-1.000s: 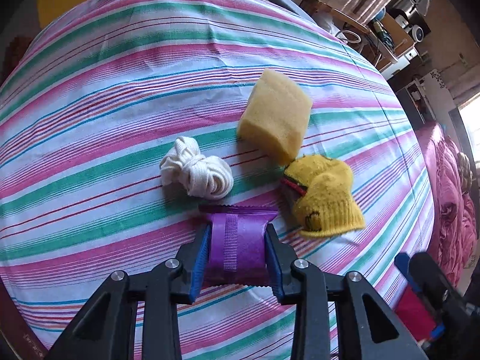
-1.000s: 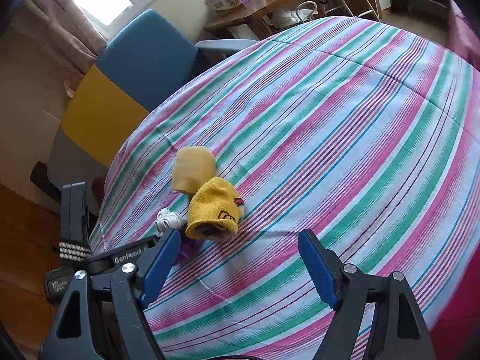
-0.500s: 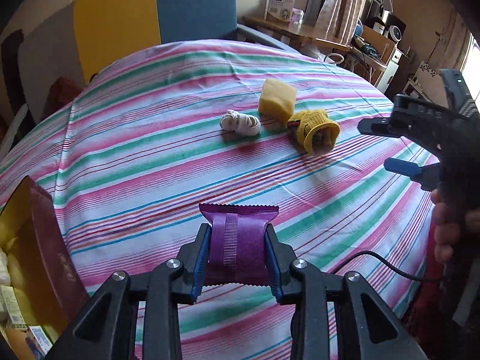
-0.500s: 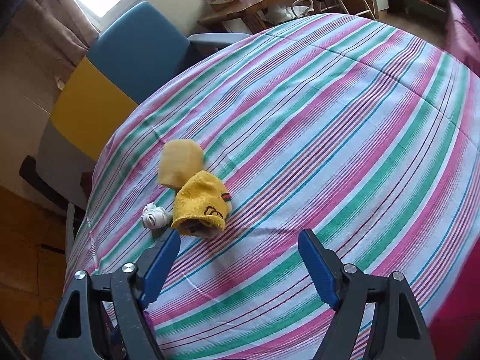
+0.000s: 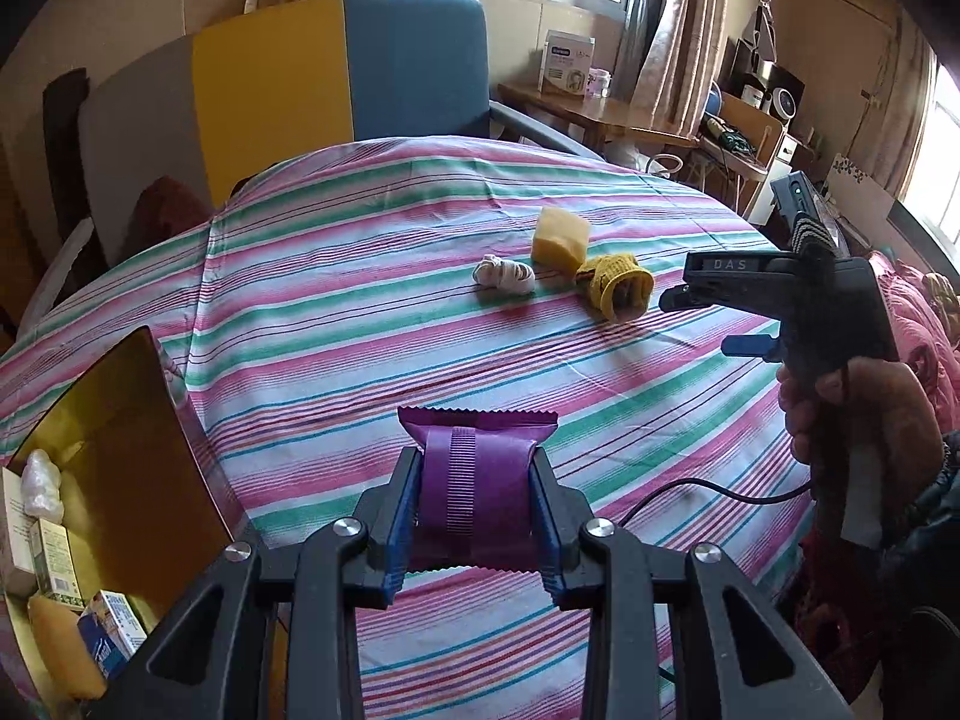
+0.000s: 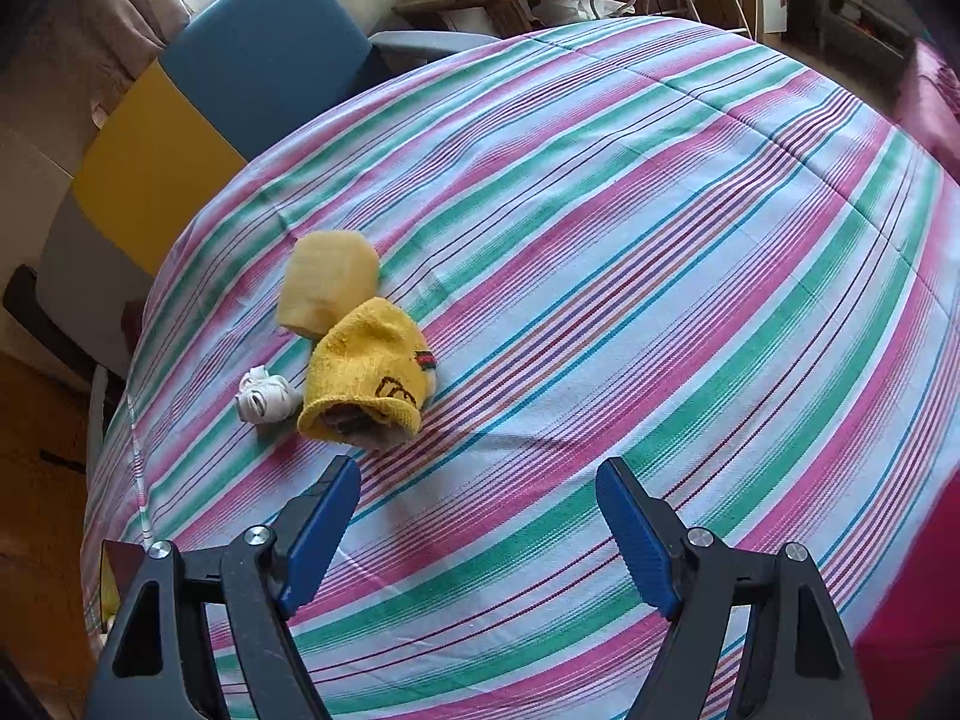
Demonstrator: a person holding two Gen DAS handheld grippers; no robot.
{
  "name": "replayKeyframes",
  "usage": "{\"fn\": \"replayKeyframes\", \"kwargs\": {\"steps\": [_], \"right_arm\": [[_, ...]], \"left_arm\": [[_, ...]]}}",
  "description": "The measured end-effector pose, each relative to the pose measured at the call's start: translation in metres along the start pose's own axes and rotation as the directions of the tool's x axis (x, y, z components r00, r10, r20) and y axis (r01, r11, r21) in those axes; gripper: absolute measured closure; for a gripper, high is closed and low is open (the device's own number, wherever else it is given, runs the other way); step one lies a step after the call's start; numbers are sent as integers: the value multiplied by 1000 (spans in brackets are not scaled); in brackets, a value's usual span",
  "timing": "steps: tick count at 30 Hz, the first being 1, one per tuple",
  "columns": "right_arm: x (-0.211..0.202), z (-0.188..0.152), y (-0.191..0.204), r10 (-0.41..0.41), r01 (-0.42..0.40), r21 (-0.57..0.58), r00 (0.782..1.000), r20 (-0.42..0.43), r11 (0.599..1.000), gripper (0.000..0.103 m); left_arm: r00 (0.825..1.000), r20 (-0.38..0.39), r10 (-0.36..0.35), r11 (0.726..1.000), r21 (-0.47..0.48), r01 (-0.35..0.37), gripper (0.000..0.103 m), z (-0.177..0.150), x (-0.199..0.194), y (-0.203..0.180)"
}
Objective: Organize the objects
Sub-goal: 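Carry the purple sachet toward the tray with the left gripper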
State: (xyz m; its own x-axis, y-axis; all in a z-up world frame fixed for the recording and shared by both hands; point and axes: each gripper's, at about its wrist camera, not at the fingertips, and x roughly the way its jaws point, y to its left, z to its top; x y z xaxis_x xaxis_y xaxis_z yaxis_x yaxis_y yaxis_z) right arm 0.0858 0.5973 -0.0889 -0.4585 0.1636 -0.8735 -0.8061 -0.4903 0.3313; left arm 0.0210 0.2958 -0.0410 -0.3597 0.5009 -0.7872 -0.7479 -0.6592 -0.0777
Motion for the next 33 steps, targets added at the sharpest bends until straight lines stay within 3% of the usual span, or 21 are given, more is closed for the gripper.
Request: {"fn": "replayKeyframes", "kwargs": {"steps": [19, 33], "right_arm": [[34, -10, 20, -142, 126, -153, 985, -100, 980, 22], [47, -22, 37, -255, 218, -307, 963, -85, 926, 16]], "left_arm": [[999, 37, -13, 999, -45, 15, 69, -17, -27, 17], [998, 62, 7, 996, -88, -1, 69, -24, -45, 35]]}}
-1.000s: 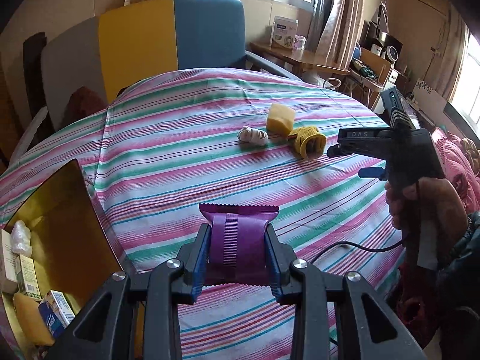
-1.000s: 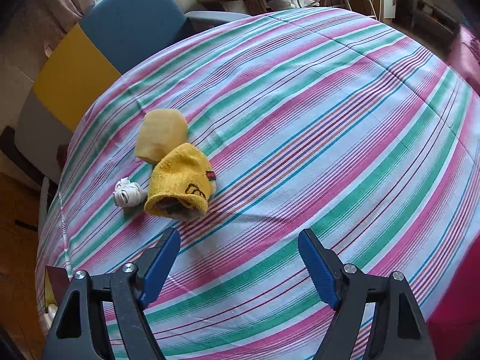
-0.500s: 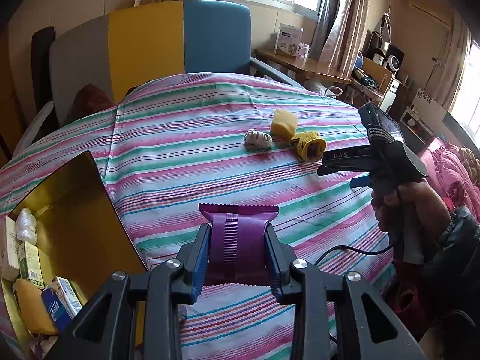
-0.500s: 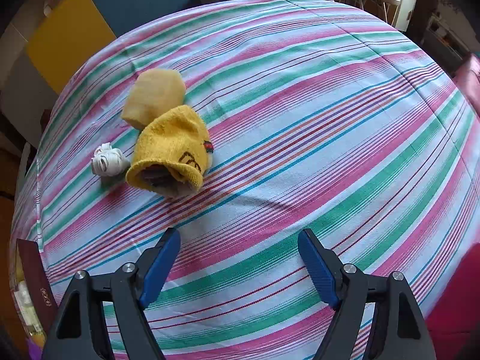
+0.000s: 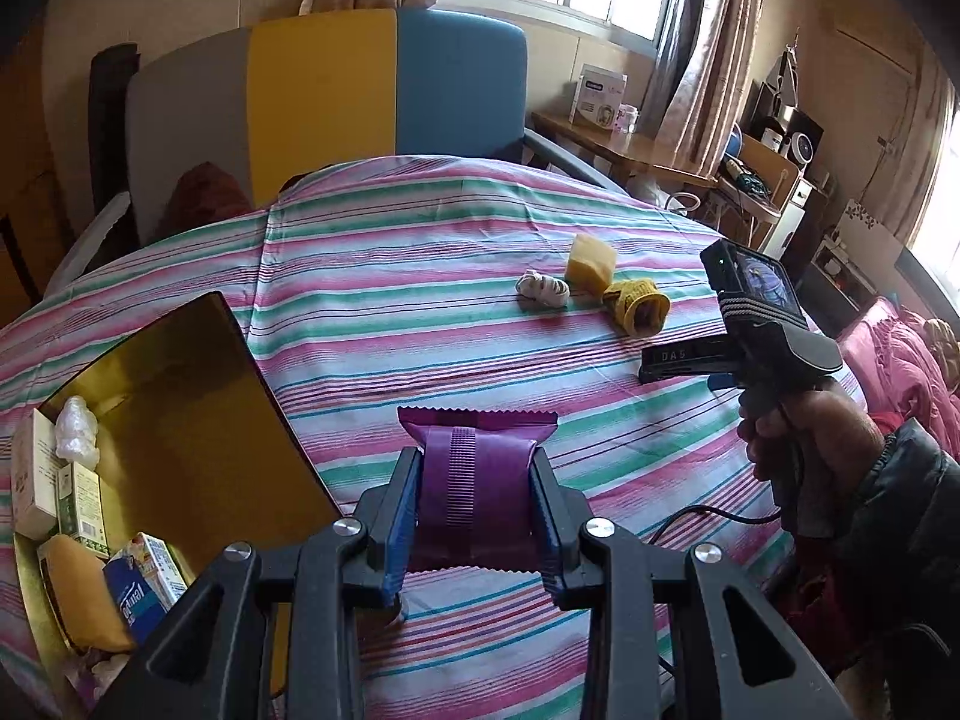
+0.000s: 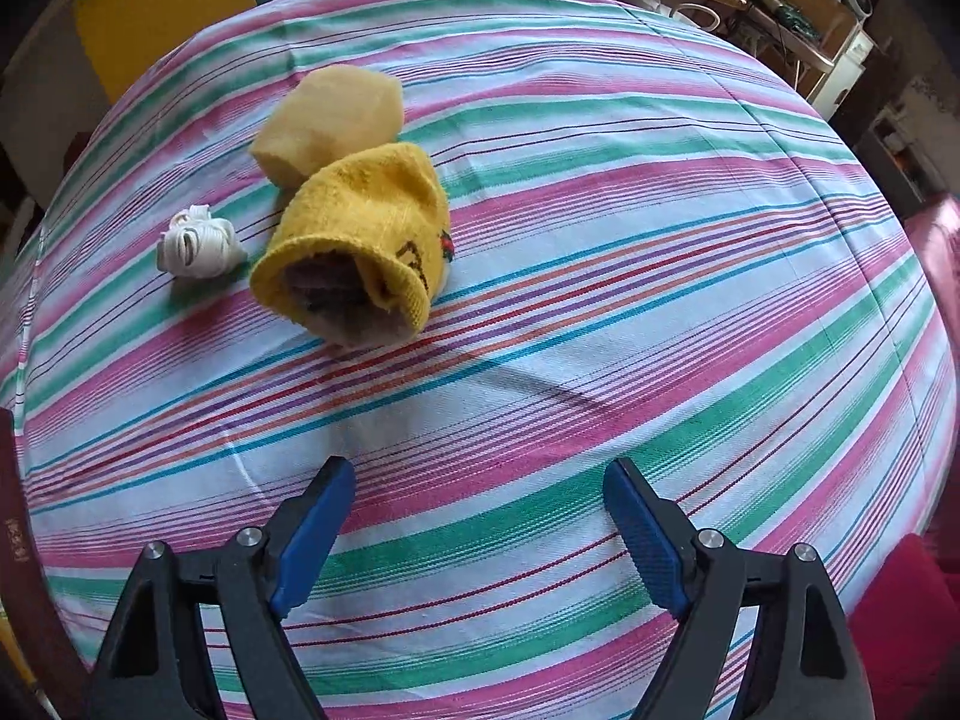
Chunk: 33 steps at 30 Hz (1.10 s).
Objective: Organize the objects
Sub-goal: 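Carry the purple sachet toward the tray with the left gripper, then hold the purple sachet over the tray while the right gripper grasps the white cord bundle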
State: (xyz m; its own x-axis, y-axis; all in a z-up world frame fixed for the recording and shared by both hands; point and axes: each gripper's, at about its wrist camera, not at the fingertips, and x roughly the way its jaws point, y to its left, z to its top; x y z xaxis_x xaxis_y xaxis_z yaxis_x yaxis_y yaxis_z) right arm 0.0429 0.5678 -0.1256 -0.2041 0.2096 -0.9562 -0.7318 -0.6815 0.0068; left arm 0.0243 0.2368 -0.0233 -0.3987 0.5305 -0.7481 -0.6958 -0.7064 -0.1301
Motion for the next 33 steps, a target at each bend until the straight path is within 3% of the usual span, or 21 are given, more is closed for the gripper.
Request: {"fn": "replayKeyframes", "kwargs": {"steps": [11, 22, 24, 26, 33], "right_arm": [[7, -4, 1, -3, 3, -38, 1000, -23, 999, 0], [1, -11, -1, -16, 15, -57, 1000, -18, 998, 0], [-3, -15, 2, -11, 10, -78, 1000, -16, 997, 4], [-10, -19, 9, 8, -9, -115, 1000, -10, 993, 18], [-28, -36, 48, 146, -151, -281, 989, -38, 948, 49]], "left_arm": [[999, 33, 11, 999, -33, -10, 69, -3, -17, 20], [996, 69, 51, 992, -118, -42, 69, -12, -39, 61], [995, 75, 63, 989, -137, -53, 69, -14, -44, 72], [994, 77, 78, 986, -153, -66, 69, -16, -47, 83], [990, 87, 107, 969, -234, -84, 69, -26, -61, 120]]}}
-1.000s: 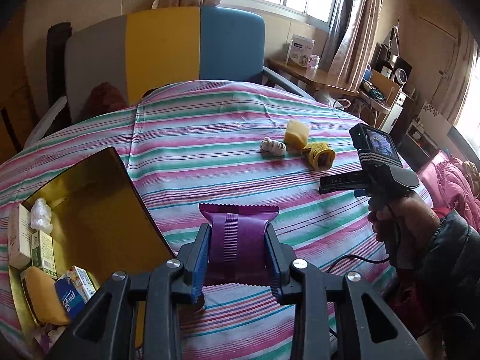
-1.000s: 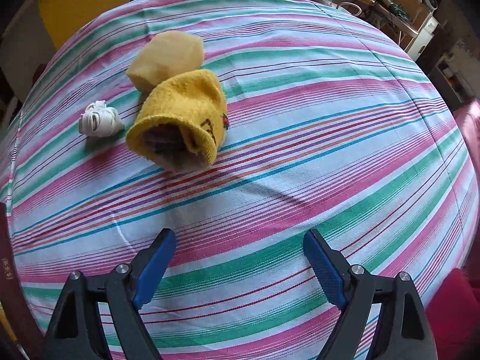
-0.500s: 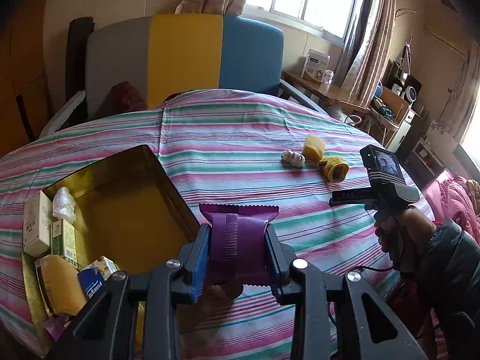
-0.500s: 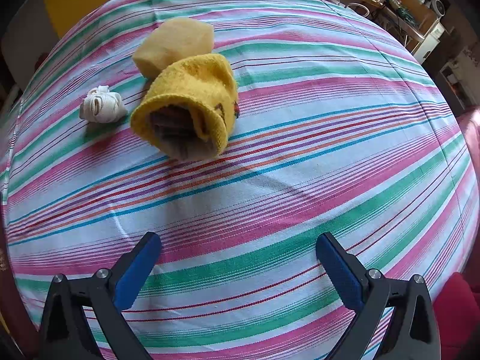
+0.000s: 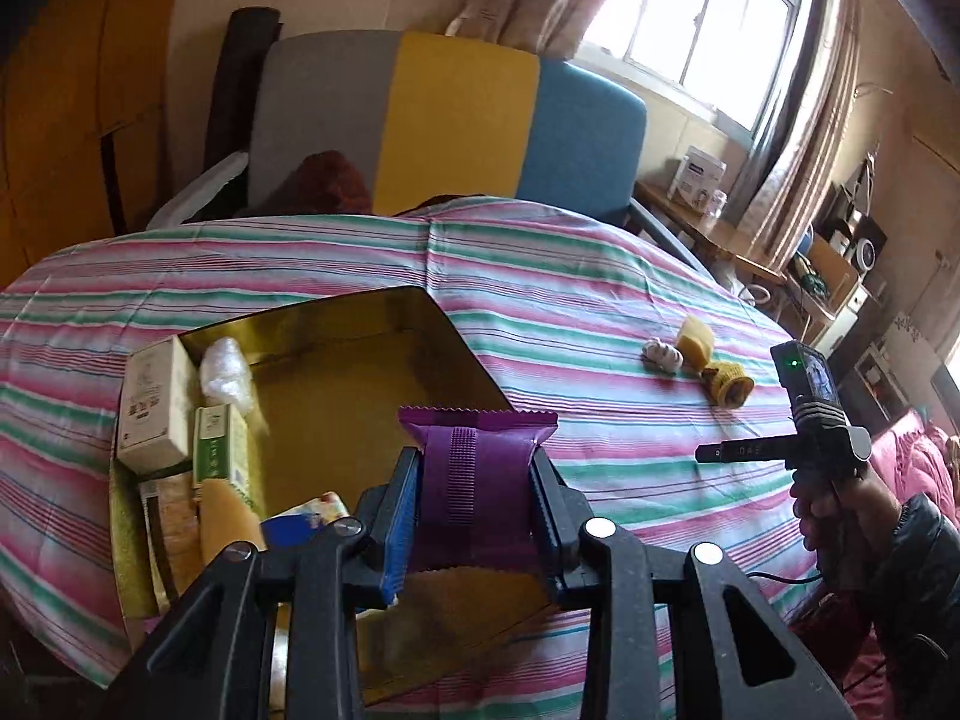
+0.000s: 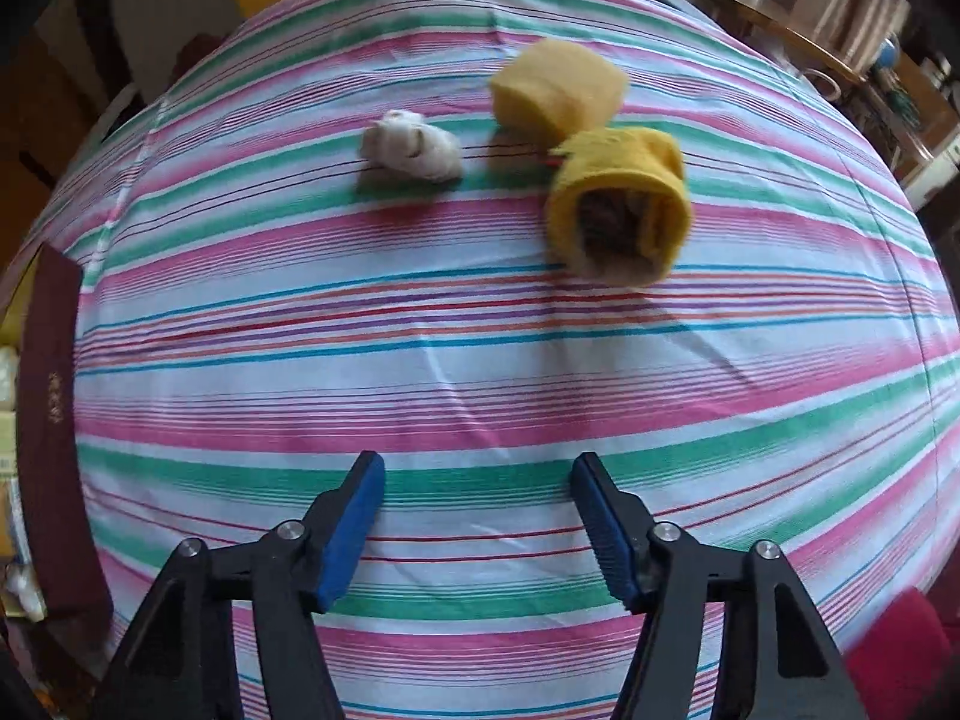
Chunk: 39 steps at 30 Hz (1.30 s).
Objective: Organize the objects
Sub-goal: 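Hold the purple sachet over the tray while the right gripper grasps the white cord bundle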
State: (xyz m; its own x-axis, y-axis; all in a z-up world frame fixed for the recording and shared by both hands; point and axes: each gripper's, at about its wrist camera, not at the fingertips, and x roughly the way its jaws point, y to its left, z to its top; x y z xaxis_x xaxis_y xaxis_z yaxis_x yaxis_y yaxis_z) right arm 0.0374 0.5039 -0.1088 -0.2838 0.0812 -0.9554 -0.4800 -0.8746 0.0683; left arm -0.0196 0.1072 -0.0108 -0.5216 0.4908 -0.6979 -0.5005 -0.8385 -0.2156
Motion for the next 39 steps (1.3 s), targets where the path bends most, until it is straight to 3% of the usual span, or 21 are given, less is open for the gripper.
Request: {"fn": "replayKeyframes", "kwargs": {"steps": [1, 9, 12, 21, 23, 30, 39], "right_arm": [[-1, 3, 4, 8, -8, -11, 1000, 8, 1000, 54], [8, 64, 37, -75, 82, -68, 992, 97, 994, 56], [11, 90, 28, -100, 110, -81, 988, 118, 991, 56], [45, 136, 45, -118, 131, -158, 989, 87, 979, 56], [49, 139, 48, -99, 110, -168, 993, 70, 980, 72], [47, 121, 57, -75, 84, -179, 996, 56, 980, 77], [23, 37, 80, 60, -45, -225, 996, 60, 973, 77]], "left_arm": [[1000, 0, 6, 1000, 0, -6, 69, 0, -1, 3], [999, 1, 32, 999, -37, -32, 69, -2, -4, 20], [999, -17, 38, 998, -52, -39, 69, -3, 1, 24], [997, -62, 50, 996, -76, -54, 69, -4, 17, 31], [996, -69, 52, 995, -80, -57, 69, -5, 20, 32], [996, -60, 63, 995, -68, -67, 69, -5, 17, 32], [990, -43, 135, 990, -41, -137, 69, -8, 10, 36]]}}
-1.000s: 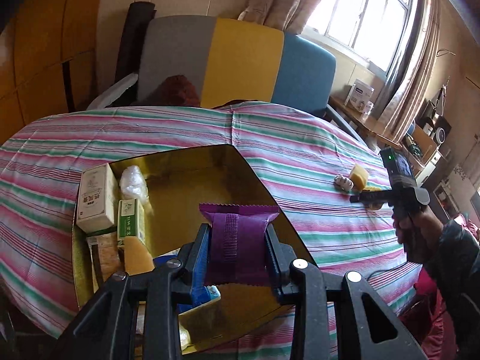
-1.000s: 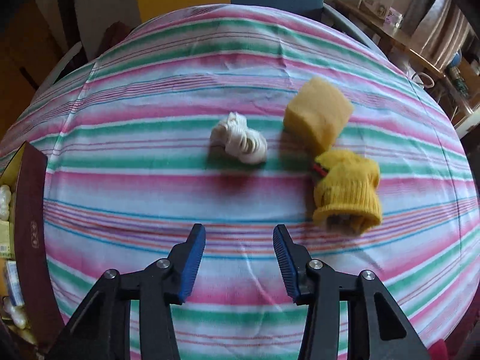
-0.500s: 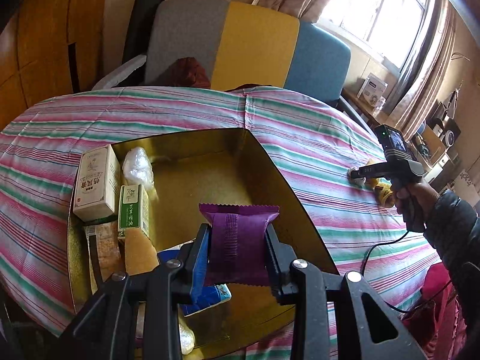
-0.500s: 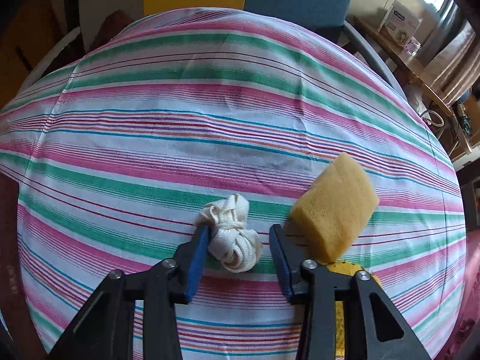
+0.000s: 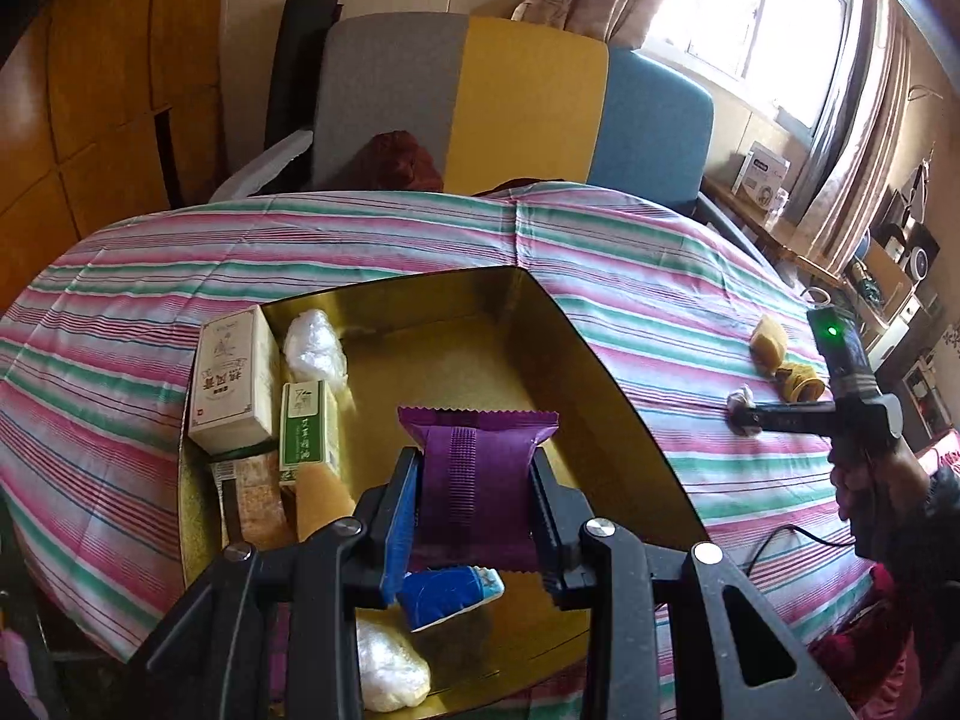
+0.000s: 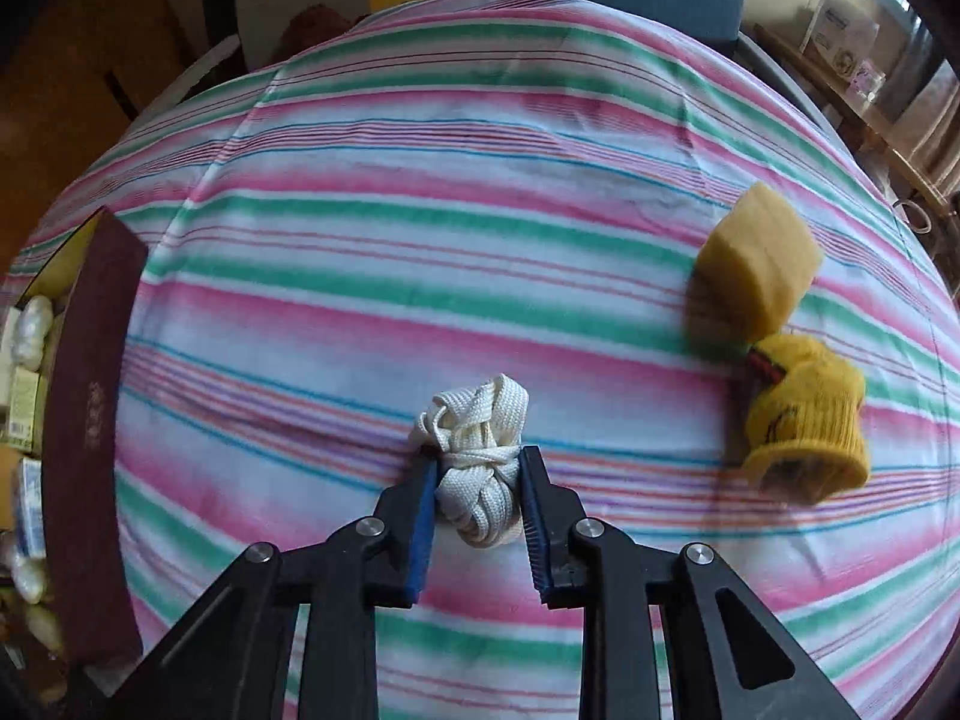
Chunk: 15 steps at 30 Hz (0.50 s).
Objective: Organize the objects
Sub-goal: 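Lower the purple sachet into the tray and open the left gripper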
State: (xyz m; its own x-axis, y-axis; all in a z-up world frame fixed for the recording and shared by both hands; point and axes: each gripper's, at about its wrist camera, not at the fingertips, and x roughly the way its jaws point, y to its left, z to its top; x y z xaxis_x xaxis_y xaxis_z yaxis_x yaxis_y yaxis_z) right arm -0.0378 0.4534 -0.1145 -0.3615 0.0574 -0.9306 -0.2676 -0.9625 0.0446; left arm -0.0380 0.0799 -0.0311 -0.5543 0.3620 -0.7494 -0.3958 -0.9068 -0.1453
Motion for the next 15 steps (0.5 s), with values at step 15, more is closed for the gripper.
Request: {"fn": "replayKeyframes", "kwargs": {"steps": [15], "right_arm": [[-3, -22, 15, -64, 69, -67, 996, 70, 995, 77]], "left_arm": [[997, 1, 78, 994, 72, -77, 69, -13, -6, -14]]}}
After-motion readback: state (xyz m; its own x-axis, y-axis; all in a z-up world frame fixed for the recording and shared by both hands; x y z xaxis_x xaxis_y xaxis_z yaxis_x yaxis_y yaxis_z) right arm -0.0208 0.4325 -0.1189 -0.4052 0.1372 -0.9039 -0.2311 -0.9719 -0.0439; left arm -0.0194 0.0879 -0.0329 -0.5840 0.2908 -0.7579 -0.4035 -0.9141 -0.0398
